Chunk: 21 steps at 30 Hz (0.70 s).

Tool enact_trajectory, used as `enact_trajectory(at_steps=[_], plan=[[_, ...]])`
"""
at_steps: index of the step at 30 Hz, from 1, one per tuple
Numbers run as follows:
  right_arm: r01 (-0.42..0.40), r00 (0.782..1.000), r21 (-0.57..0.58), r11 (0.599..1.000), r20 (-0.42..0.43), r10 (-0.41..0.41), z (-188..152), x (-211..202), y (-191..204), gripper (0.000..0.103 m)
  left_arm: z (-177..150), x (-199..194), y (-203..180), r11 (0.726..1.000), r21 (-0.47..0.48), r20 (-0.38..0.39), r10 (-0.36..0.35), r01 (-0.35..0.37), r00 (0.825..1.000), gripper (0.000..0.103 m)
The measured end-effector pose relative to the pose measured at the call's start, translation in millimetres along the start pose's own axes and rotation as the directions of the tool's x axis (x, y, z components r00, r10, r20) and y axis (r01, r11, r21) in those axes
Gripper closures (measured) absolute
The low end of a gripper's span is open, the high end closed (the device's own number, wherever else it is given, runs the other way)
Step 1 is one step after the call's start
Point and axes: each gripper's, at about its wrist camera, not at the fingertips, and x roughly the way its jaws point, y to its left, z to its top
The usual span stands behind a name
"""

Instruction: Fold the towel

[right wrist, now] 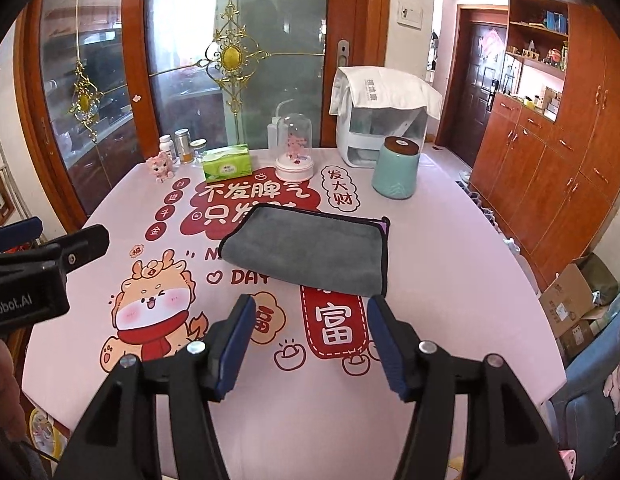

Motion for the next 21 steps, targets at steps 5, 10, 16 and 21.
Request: enact_trajectory(at_steps=[5, 10, 16, 21], plan=[[-0.016, 1.000, -0.003, 1.000, 0.001, 0.016, 3.9, -8.6, -5.7, 0.044, -5.6, -14.3, -3.4, 0.999, -0.026, 0.016, 0.027, -0.026, 1.000, 0.000], [-0.034, 0.999, -0.017, 0.999, -0.002, 0.034, 6.2, -15.3, -13.7, 0.037, -15.1, -21.9, -9.4, 0.997, -0.060, -0.006, 0.045, -0.046, 0.999, 0.000], [-0.056, 0.998, -0.022, 0.998, -0.004, 0.056, 9.6, -19.2, -19.8, 0.036, -21.5, -29.5, -12.7, 0.991, -0.112, -0.034, 0.065, -0.068, 0.997, 0.000], [-0.077, 0.997, -0.032, 0.997, -0.009, 0.076, 9.0, -22.8, -19.7, 0.031, -23.2, -36.2, -14.8, 0.987, -0.127, -0.037, 0.091, -0.095, 0.995, 0.000]])
